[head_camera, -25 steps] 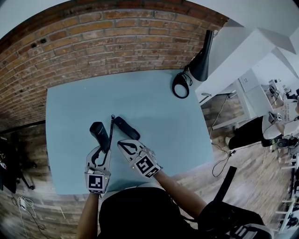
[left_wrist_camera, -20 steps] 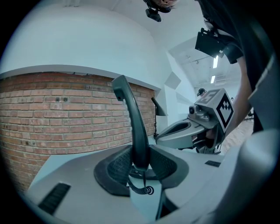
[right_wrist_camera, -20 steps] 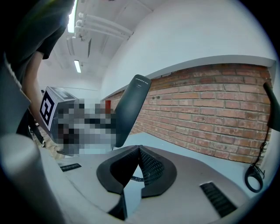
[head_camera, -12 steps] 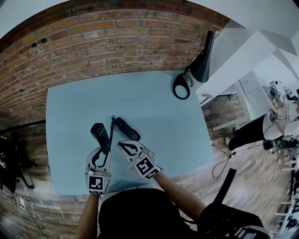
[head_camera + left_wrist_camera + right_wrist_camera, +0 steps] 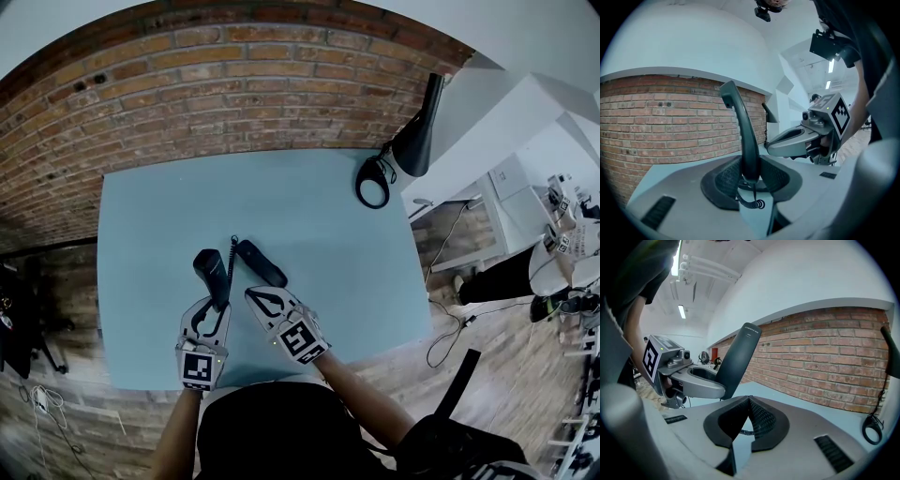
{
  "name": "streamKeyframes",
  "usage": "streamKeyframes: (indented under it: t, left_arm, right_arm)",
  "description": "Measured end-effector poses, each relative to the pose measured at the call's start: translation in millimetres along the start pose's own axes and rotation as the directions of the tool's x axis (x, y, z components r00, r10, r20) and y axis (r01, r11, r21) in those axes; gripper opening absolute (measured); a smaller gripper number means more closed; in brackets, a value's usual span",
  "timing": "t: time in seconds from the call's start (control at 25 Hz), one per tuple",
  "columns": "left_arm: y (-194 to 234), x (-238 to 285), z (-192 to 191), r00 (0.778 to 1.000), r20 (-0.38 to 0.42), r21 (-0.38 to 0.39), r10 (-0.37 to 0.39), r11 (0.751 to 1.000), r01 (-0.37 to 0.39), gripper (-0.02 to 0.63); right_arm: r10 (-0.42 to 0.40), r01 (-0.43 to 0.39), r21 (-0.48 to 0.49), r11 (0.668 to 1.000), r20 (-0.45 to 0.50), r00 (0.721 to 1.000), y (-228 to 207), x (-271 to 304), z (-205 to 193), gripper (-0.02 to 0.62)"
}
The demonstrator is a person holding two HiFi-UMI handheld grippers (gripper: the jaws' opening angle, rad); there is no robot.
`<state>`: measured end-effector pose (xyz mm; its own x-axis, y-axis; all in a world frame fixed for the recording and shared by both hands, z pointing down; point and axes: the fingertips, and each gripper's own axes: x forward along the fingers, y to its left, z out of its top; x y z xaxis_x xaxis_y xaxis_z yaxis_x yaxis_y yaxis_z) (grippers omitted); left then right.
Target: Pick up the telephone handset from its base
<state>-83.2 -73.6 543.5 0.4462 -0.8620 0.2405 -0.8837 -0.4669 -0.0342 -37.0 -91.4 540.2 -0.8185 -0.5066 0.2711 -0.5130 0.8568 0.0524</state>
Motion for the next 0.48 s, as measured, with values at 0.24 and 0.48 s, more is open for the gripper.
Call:
streamKeyframes:
  t: [0.24,0.48]
  left_arm:
    - [-0.5,1.6,-3.7,1.0,-0.01,0.0,-0.004,1.0,0.004,0.143]
    - [1.3,3.4,-5.9,1.0,-0.017,-0.007,-0.007,1.0,0.007,0.143]
  right_arm:
    - [0.007,-0.007,-0.011,1.0,-0.009,1.0,1.8,1.1,-1.8,-0.002]
    - [0.011,-0.012,-0.014,1.0,-0.014,1.0,1.4,3.5,-3.1,-0.002]
